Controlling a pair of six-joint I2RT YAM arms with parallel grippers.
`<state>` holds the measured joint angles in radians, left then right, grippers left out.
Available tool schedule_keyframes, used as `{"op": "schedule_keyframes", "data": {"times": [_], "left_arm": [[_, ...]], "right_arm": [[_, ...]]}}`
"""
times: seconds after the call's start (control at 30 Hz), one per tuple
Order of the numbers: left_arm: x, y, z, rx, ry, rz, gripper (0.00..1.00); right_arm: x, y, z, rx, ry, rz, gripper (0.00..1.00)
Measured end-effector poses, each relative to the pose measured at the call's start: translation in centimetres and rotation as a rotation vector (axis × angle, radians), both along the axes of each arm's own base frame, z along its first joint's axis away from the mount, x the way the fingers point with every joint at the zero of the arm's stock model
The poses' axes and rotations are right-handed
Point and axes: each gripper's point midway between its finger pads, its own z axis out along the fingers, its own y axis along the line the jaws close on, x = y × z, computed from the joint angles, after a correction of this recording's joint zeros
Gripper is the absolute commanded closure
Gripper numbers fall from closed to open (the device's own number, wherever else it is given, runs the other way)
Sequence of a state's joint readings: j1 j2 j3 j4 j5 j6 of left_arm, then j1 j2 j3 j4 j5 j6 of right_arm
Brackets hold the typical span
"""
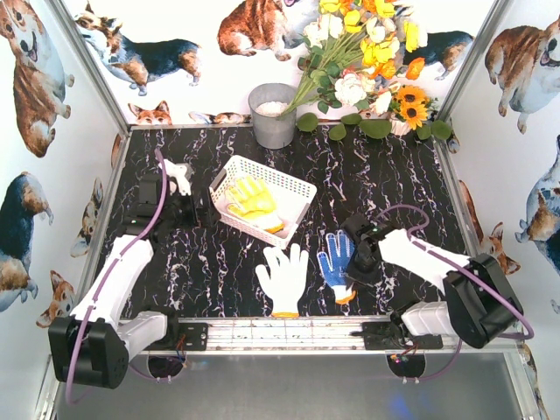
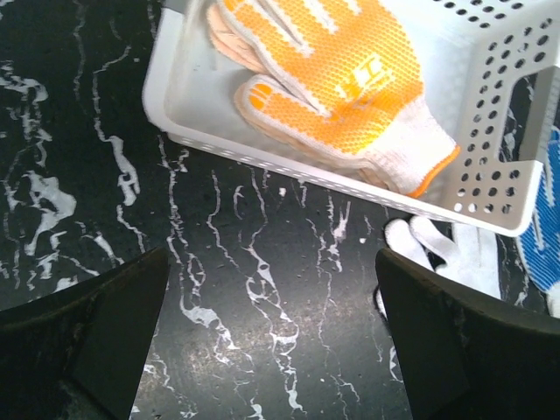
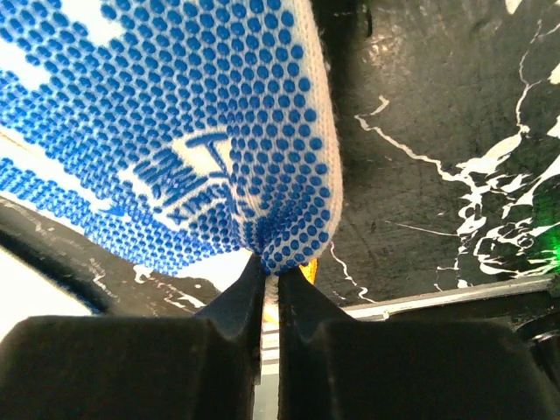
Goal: Put the gloves into the storage basket
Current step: Pick up the glove from the center of the board.
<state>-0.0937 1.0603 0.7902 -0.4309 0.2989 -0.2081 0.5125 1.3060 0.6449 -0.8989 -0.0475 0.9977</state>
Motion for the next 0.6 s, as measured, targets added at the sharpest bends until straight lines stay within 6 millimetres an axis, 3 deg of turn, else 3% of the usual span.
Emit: {"op": "schedule_keyframes", "data": {"times": [0.13, 0.37, 0.6], "left_arm": [[-0.6, -2.1, 0.0, -0.032, 0.006, -0.044, 0.06], [-5.5, -10.5, -1.8, -0.098, 0.025, -0.272, 0.05], [-9.1, -17.0, -0.4, -0.061, -0.125, -0.505, 0.05]], "right_arm": [[1.1, 0.4, 1.3, 0.027, -0.066, -0.007, 1.00], [2.9, 2.7, 4.7, 0.179, -0.199, -0.083, 1.00], [4.4, 4.8, 7.7, 0.299, -0.256, -0.132, 1.00]]}}
